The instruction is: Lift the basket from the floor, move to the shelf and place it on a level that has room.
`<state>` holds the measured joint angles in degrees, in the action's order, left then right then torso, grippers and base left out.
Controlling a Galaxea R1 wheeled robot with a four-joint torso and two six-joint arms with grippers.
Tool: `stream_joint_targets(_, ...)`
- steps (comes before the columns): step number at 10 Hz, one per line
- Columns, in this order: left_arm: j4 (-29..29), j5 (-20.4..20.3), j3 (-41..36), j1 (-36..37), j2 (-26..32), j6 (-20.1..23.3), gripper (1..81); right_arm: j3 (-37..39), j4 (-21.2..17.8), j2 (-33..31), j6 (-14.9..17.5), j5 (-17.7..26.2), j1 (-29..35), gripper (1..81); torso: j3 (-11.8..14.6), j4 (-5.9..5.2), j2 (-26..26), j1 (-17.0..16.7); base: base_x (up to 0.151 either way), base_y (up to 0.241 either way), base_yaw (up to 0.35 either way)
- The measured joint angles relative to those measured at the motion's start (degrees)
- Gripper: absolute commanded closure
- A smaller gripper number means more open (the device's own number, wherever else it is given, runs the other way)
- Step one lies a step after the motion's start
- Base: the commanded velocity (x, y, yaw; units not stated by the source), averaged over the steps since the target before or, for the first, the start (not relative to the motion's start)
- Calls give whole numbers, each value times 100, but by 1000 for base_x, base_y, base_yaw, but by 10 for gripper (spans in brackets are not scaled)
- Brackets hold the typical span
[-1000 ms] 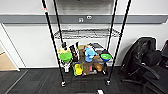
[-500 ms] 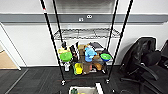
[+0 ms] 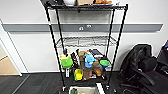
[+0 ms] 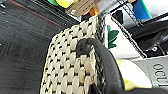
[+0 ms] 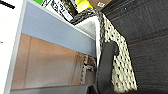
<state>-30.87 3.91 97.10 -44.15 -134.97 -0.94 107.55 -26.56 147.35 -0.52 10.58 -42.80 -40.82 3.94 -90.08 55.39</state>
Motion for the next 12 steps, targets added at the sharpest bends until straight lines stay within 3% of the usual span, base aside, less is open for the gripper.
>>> stream_joint_targets(5, 0, -12, -683, -110, 315, -32, 811, -1008, -39, -700, -55, -69, -116, 811, 158, 0, 867, -568, 0, 0, 0)
stream_joint_targets(8, -16, -369, -1237, -94, 647, -27, 811, -1521, -41, -980, -79, -380, -79, 811, 158, 0, 1454, -947, 0, 0, 0)
stream_joint_targets(12, -57, -656, -1336, -102, 661, -24, 811, -1662, -41, -1006, -167, -466, 146, 811, 158, 0, 2243, -1454, 0, 0, 0)
